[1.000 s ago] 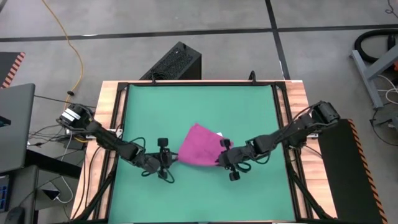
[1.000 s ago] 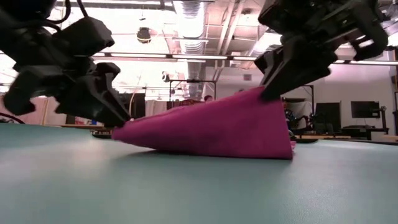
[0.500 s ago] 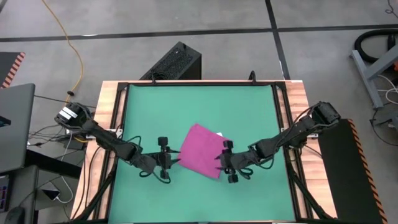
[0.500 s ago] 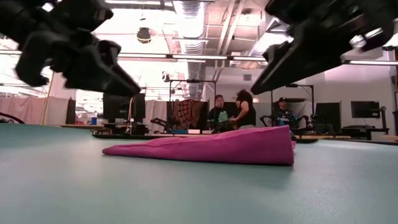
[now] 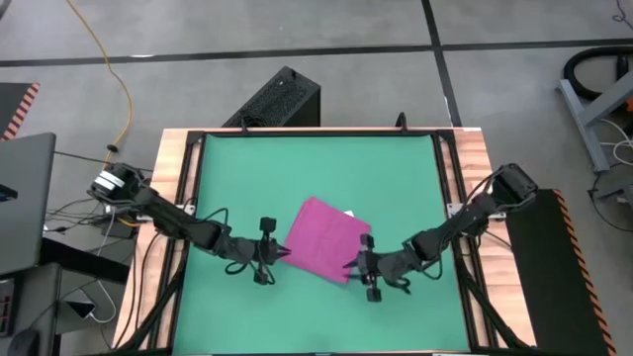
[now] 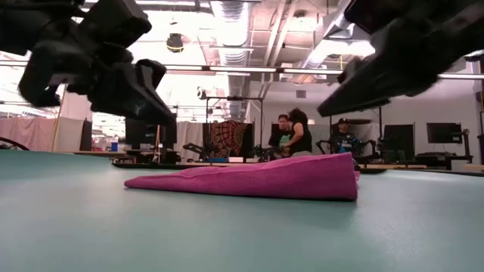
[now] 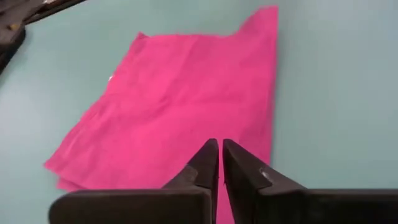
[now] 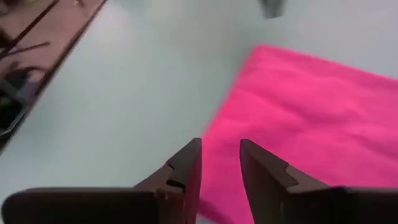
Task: Roll towel
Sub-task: Fold the violet towel
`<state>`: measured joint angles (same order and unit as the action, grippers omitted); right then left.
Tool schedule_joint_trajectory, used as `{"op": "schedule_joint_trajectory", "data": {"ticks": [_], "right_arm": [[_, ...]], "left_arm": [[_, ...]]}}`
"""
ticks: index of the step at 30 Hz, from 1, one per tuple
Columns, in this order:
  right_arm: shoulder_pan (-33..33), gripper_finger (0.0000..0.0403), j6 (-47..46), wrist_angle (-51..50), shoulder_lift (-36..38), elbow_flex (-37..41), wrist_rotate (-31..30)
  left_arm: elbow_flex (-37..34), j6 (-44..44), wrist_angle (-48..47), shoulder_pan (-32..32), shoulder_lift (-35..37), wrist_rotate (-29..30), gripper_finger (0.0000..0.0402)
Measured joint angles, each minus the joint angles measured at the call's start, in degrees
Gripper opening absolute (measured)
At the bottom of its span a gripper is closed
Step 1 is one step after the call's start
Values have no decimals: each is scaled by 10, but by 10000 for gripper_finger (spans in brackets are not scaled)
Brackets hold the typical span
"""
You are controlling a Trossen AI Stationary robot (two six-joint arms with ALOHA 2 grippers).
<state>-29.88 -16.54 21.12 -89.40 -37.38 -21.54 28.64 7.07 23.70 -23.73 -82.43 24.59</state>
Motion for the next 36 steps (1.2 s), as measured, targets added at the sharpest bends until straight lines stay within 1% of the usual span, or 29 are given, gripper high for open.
{"op": "schedule_joint_trajectory", "data": {"ticks": [2,3,5,6,10,12,16,18,21,23,26,28,32,36], "right_arm": [[-10,152,0,-7,-10,-1,-9],[-10,159,-1,-4,-18,-5,-11],[-15,171,-1,-9,-29,-5,-29],[-17,174,-1,-6,-36,-4,-39],[-19,173,-1,21,-63,-5,-56],[-18,171,0,47,-78,-5,-56],[-21,175,34,71,-96,-16,-56],[-22,182,60,70,-97,-27,-57],[-26,192,103,53,-97,-48,-56],[-28,196,110,29,-97,-62,-56],[-27,197,99,-5,-100,-72,-56],[-27,197,91,-5,-110,-76,-56],[-27,193,67,-3,-156,-90,-56],[-29,186,40,-3,-207,-111,-56]], "left_arm": [[0,34,-12,-2,3,28,12],[1,56,-22,-2,6,33,15],[3,85,-34,4,11,28,24],[10,87,-33,9,10,14,29],[20,58,-40,32,-1,-36,40],[18,45,-78,35,-3,-42,40],[19,27,-99,31,3,-47,37],[19,27,-90,27,3,-39,37],[19,29,-91,26,4,-13,37],[19,29,-91,28,4,-8,37],[19,29,-81,32,1,-19,37],[19,29,-75,32,-1,-19,37],[19,48,-60,37,-2,-10,37],[19,58,-24,53,-2,-38,37]]}}
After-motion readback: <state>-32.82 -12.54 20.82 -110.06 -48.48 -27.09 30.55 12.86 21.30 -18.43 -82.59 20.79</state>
